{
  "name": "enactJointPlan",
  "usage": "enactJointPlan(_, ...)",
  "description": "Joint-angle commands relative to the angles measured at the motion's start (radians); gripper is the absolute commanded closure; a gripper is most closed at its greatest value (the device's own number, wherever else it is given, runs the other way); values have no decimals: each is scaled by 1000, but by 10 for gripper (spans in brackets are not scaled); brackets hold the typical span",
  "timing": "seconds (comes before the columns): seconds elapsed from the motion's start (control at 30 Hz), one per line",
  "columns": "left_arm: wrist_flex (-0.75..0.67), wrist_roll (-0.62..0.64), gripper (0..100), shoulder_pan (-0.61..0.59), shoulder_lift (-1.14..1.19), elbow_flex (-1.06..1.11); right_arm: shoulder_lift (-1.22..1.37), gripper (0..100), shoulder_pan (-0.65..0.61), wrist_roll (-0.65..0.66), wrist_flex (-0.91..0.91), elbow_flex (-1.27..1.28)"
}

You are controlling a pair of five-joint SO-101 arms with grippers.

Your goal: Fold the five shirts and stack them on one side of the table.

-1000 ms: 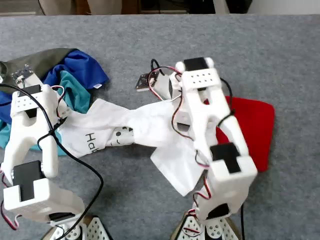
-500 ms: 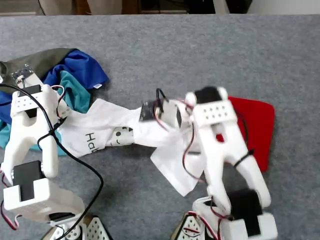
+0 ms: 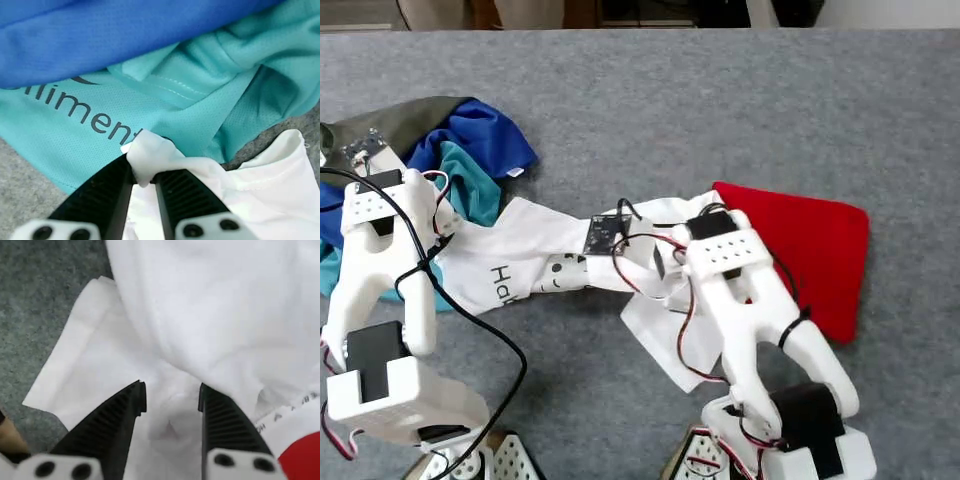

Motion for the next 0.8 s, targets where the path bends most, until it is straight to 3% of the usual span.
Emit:
enactJointPlan(0.0, -3, -6, 981, -15, -5, -38, -51, 807, 143, 40, 115, -101)
enactJointPlan(0.13, -5, -8, 981, -9, -5, -29, -166, 804, 389, 51, 235, -282)
enactJointPlan(0.27, -11, -8, 981, -5, -5, -29, -137, 803, 613, -71, 98, -348)
enactJointPlan(0.53, -5, -8, 981, 41, -5, -29, 312, 802, 665, -276, -41, -515)
enactJointPlan(0.77, -5, -41, 981, 37, -5, -29, 582, 802, 740, -222, 37, -863)
